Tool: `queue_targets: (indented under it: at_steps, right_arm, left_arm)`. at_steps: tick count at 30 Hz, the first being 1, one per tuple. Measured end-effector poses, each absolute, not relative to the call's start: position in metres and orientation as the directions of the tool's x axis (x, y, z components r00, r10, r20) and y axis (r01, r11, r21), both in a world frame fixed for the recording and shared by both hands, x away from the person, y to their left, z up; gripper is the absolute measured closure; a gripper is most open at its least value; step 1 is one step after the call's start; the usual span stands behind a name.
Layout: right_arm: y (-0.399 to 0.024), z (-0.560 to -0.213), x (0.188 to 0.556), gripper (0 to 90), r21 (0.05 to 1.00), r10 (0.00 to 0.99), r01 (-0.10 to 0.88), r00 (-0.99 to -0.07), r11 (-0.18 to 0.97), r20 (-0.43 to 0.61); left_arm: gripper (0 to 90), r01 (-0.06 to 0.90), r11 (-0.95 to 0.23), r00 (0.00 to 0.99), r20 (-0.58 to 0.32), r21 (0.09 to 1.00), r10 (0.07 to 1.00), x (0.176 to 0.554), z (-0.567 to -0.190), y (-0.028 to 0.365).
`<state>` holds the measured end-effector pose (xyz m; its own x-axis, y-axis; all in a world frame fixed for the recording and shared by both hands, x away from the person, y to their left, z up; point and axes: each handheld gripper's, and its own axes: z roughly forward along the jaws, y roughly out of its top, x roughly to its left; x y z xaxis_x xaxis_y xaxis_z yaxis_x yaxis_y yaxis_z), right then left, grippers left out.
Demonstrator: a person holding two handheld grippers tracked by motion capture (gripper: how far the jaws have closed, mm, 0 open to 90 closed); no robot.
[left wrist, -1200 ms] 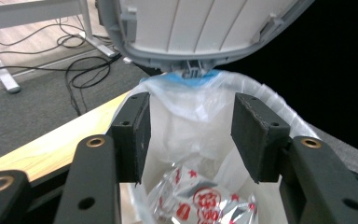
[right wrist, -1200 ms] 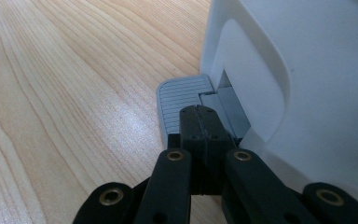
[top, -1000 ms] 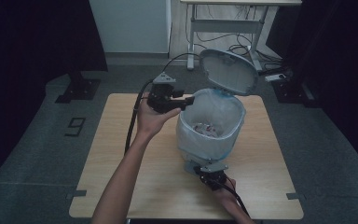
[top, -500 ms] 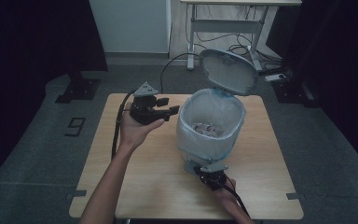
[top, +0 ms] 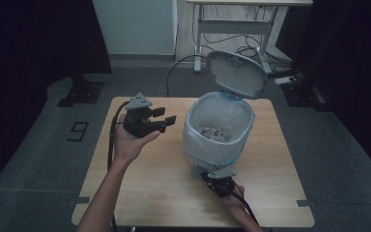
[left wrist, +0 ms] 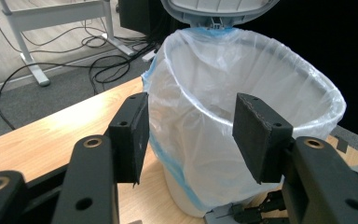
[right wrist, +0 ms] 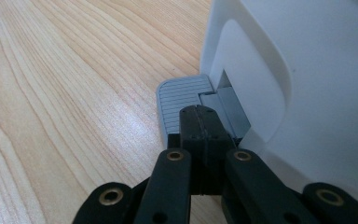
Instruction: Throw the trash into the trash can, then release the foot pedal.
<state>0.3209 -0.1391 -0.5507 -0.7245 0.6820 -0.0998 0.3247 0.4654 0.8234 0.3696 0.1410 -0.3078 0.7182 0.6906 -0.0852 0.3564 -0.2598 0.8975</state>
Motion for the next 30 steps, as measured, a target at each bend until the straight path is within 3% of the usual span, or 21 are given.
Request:
queue_targets:
  at_steps: [5,7,10,16,24,30]
  right_arm:
    - [-0.142,-0.550,0.323,89.7,0.827,0.686,0.348,-0.726,0.441,-0.060]
    - [-0.142,-0.550,0.323,75.0,0.830,0.698,0.356,-0.714,0.429,-0.055]
    - [-0.140,-0.550,0.320,63.0,0.832,0.690,0.348,-0.722,0.432,-0.056]
    - [-0.135,-0.547,0.313,46.2,0.848,0.684,0.327,-0.727,0.418,-0.057]
    - [-0.147,-0.539,0.307,40.3,0.861,0.663,0.376,-0.746,0.343,0.062]
    - [-0.157,-0.532,0.300,40.0,0.871,0.651,0.374,-0.754,0.319,0.086]
  left_arm:
    - [45.7,0.361,-0.267,0.718,-0.084,0.894,0.691,0.368,-0.312,0.144]
    - [45.6,0.363,-0.267,0.716,-0.084,0.893,0.693,0.368,-0.313,0.146]
    - [45.2,0.366,-0.264,0.712,-0.087,0.892,0.696,0.368,-0.314,0.148]
    - [45.0,0.366,-0.262,0.711,-0.087,0.893,0.698,0.365,-0.315,0.150]
    - [44.8,0.363,-0.266,0.713,-0.083,0.893,0.696,0.363,-0.315,0.150]
    - [44.5,0.362,-0.272,0.715,-0.079,0.892,0.694,0.361,-0.317,0.148]
